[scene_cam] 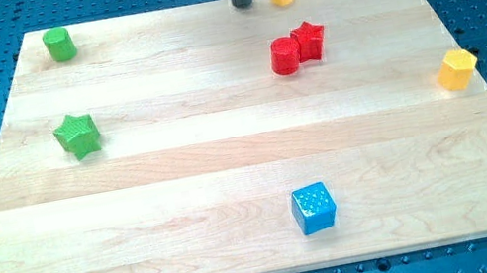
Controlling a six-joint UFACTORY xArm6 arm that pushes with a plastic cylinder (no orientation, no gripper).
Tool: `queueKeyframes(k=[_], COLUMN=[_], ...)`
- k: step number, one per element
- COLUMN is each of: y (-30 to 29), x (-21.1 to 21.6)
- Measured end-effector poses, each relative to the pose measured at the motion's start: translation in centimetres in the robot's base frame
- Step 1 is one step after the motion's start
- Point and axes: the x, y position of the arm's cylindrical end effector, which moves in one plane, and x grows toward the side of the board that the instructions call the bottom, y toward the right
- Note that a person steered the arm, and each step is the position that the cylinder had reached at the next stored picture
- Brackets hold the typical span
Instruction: Push the yellow heart towards the top right corner of the board
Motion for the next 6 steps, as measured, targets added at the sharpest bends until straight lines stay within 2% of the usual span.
queueKeyframes(k=[1, 3, 4, 6], y=[2.3, 13.1, 14.2, 14.8], x=[0.2, 0.0, 0.1, 2.7])
